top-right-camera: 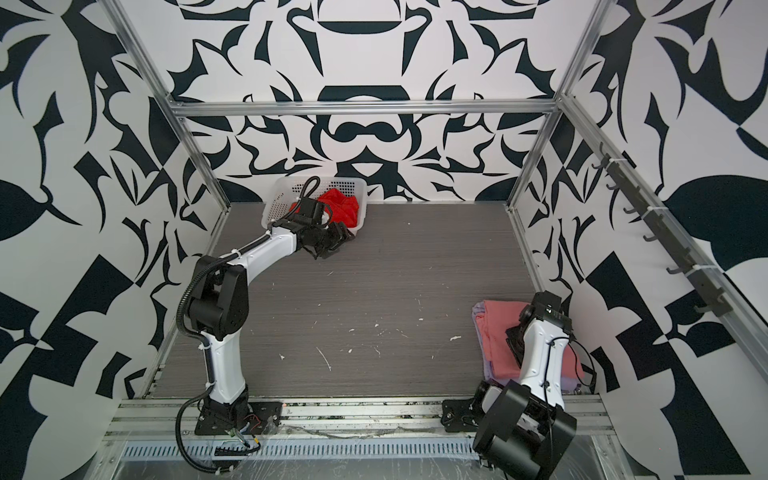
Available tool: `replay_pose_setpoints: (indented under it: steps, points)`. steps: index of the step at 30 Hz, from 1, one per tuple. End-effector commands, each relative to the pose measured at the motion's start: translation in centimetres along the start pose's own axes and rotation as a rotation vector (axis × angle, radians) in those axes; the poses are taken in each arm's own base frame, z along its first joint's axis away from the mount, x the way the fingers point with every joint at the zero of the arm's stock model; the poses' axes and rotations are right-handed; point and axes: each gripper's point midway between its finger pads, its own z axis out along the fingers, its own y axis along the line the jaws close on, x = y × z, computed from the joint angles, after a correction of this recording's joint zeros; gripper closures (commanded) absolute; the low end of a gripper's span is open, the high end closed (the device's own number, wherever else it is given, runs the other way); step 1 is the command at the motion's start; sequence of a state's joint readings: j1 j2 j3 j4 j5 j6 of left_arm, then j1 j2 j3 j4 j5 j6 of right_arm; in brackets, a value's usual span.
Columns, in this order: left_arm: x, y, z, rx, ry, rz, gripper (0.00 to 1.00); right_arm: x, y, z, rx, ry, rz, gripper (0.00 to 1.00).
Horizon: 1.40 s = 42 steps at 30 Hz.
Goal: Fold and stack the t-shirts
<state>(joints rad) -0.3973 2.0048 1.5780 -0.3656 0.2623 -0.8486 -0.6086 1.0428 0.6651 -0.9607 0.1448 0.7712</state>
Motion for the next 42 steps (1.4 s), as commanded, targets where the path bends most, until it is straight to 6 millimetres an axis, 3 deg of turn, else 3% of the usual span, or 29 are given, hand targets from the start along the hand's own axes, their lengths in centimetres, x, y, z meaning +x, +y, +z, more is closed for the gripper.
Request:
replay_pose_setpoints:
  steps: [1,7,17,24,29,36,42]
  points:
    - [-0.2,0.3,-0.5,-0.001,-0.012,-0.011,0.25,-1.5,-2.4,-1.5,0.121,-0.091,0.058,0.67]
    - [-0.5,0.3,-0.5,0.007,-0.021,-0.021,0.25,-2.0,-4.2,-2.0,0.189,-0.148,0.139,0.65]
    - [-2.7,0.6,-1.9,0.011,-0.064,-0.011,0.25,-2.6,-2.8,-2.0,0.142,-0.138,0.111,0.67]
    - [-3.0,0.7,-2.2,0.018,-0.071,-0.011,0.25,-5.0,1.5,-5.5,-0.111,-0.214,0.117,0.66]
    - [-3.2,0.3,-2.2,0.032,-0.074,-0.017,0.25,-3.6,3.2,-3.7,-0.175,-0.113,0.153,0.59]
    - [-2.9,0.2,-2.3,0.045,-0.059,-0.017,0.25,-1.5,1.7,-0.1,-0.100,-0.052,0.159,0.52]
    - [-2.5,0.3,-2.6,0.049,-0.061,-0.022,0.24,-2.0,-2.3,0.1,0.073,-0.085,0.143,0.46]
